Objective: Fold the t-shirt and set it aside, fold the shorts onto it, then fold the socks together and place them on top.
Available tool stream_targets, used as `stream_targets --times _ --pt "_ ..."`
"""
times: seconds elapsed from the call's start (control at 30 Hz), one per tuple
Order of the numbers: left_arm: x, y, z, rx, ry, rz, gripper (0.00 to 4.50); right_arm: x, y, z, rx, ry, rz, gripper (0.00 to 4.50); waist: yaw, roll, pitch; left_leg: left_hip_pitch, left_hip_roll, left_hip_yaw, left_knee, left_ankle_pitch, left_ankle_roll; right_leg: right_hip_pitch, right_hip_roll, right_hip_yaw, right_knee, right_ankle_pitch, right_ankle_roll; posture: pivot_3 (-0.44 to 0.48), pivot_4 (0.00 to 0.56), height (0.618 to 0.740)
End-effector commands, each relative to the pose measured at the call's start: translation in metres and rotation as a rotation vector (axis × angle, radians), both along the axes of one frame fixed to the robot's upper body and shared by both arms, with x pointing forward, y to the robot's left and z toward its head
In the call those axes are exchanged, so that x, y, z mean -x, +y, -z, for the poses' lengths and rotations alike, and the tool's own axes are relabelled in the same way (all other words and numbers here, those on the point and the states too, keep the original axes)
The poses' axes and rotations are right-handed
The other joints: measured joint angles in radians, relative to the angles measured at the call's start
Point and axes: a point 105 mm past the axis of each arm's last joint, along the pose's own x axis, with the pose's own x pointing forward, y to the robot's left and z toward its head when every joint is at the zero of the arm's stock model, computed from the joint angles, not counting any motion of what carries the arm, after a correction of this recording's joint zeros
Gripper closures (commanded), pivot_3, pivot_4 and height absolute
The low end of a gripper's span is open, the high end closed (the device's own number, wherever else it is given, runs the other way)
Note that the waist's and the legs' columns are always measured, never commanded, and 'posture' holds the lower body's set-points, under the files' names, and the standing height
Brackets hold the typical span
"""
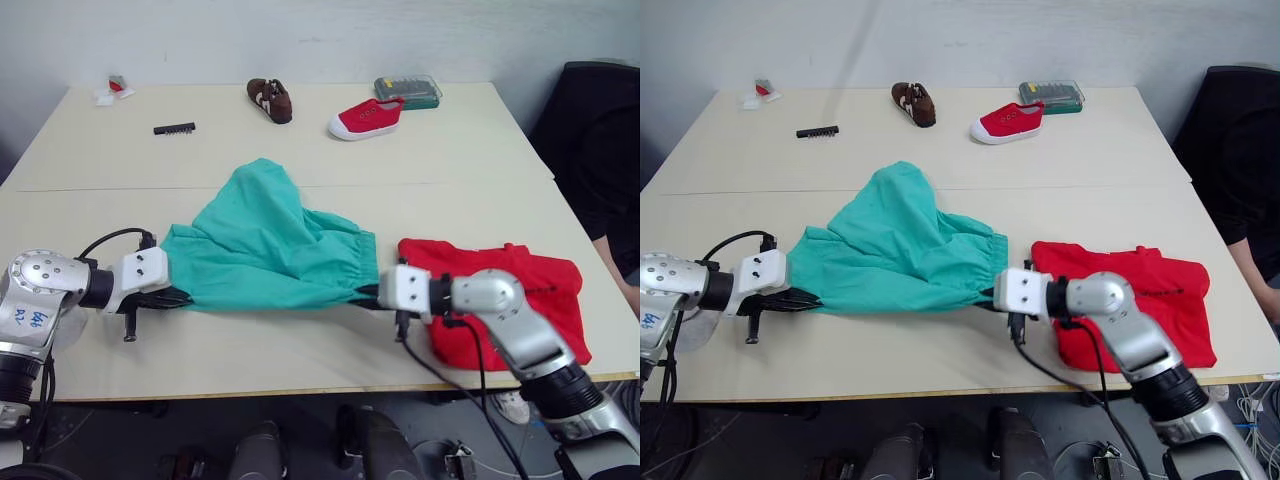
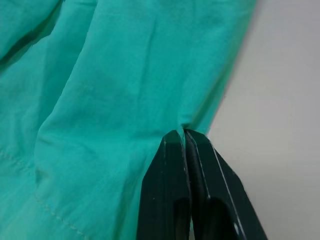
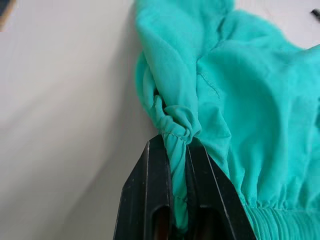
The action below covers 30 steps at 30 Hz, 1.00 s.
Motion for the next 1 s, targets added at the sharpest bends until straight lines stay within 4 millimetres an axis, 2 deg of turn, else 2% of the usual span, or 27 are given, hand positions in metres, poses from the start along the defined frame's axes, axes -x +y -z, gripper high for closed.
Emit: stream_targets --times 0.03,0.1,0.2,0.3,0.43,0.53,0.6,0.73,0.77,0.83,0.93,1.0 --pt "0.014 -0.016 -0.044 0.191 0.094 0.031 4.50 0.016 -0.001 -0.026 -0.071 0.082 -0.096 4.47 0.001 0.000 0.000 0.000 0.000 -0.001 0.000 0.000 0.000 0.000 0.000 0.000 0.000 0.000 0.000 0.000 0.150 0.740" --pt "0.006 -0.024 -0.071 0.334 0.082 0.009 4.50 0.019 -0.008 -0.038 -0.106 0.172 -0.124 4.47 0.002 0.000 0.000 -0.001 0.000 -0.001 0.000 0.002 -0.003 0.000 0.001 0.000 0.000 0.000 -0.001 0.000 0.150 0.740" --pt "-0.016 -0.026 -0.092 0.420 0.017 -0.054 4.50 0.016 -0.015 -0.045 -0.151 0.280 -0.112 4.47 0.005 0.000 0.000 -0.002 0.000 -0.003 0.007 0.001 -0.002 0.001 0.001 0.000 0.004 0.000 0.000 0.000 0.150 0.740" --pt "-0.041 -0.018 -0.091 0.383 -0.060 -0.131 4.50 -0.006 -0.022 -0.048 -0.211 0.329 -0.020 4.47 0.004 0.000 0.000 0.000 -0.001 -0.003 0.010 -0.001 0.002 0.002 0.000 0.000 0.006 0.000 0.000 0.000 0.150 0.740" --pt "-0.070 -0.003 -0.054 0.133 -0.172 -0.178 4.50 -0.044 -0.034 -0.016 -0.072 0.210 0.140 4.47 0.000 0.000 0.000 0.000 -0.001 -0.001 0.011 -0.001 0.001 0.001 0.000 0.001 0.008 0.000 0.000 0.000 0.150 0.740" --pt "-0.086 0.004 -0.045 0.060 -0.249 -0.217 4.50 -0.068 -0.041 -0.005 -0.016 0.117 0.258 4.47 -0.001 0.000 0.000 -0.002 -0.001 0.001 0.011 0.001 -0.005 -0.002 0.001 0.001 0.009 -0.001 -0.001 0.000 0.150 0.740" --pt "-0.092 0.005 -0.046 0.058 -0.291 -0.224 4.50 -0.073 -0.042 -0.003 0.001 0.078 0.277 4.47 0.000 -0.001 0.000 -0.007 0.000 0.003 0.013 0.002 -0.005 -0.008 0.000 0.003 0.013 -0.001 -0.001 0.000 0.150 0.740" --pt "-0.094 -0.002 -0.059 0.094 -0.385 -0.165 4.50 -0.068 -0.040 -0.011 -0.041 0.045 0.271 4.47 0.000 -0.001 0.000 -0.014 -0.001 0.005 0.015 0.002 -0.005 -0.016 -0.002 0.004 0.019 0.000 -0.001 0.000 0.150 0.740" --pt "-0.095 0.000 -0.062 0.081 -0.420 -0.162 4.15 -0.067 -0.040 -0.014 -0.056 0.035 0.280 4.50 0.000 -0.001 0.000 -0.014 -0.001 0.005 0.015 0.002 -0.005 -0.016 -0.002 0.005 0.019 0.000 -0.001 0.000 0.150 0.740" --pt "-0.096 0.001 -0.069 0.080 -0.477 -0.164 3.84 -0.065 -0.040 -0.018 -0.087 0.022 0.302 3.86 0.001 -0.001 0.000 -0.013 -0.001 0.005 0.015 0.002 -0.005 -0.016 -0.002 0.005 0.019 0.000 -0.001 0.000 0.150 0.740" --pt "-0.093 0.001 -0.080 0.106 -0.519 -0.144 2.89 -0.056 -0.040 -0.020 -0.092 -0.015 0.309 2.89 0.002 -0.001 0.000 -0.013 -0.001 0.005 0.015 0.002 -0.005 -0.016 -0.002 0.004 0.015 0.000 -0.001 0.000 0.150 0.740" --pt "-0.083 -0.001 -0.085 0.124 -0.539 -0.101 2.32 -0.045 -0.037 -0.024 -0.087 -0.065 0.293 2.26 0.002 -0.001 0.000 -0.013 -0.001 0.005 0.015 0.002 -0.005 -0.016 -0.002 0.004 0.015 0.000 -0.001 0.000 0.150 0.740"
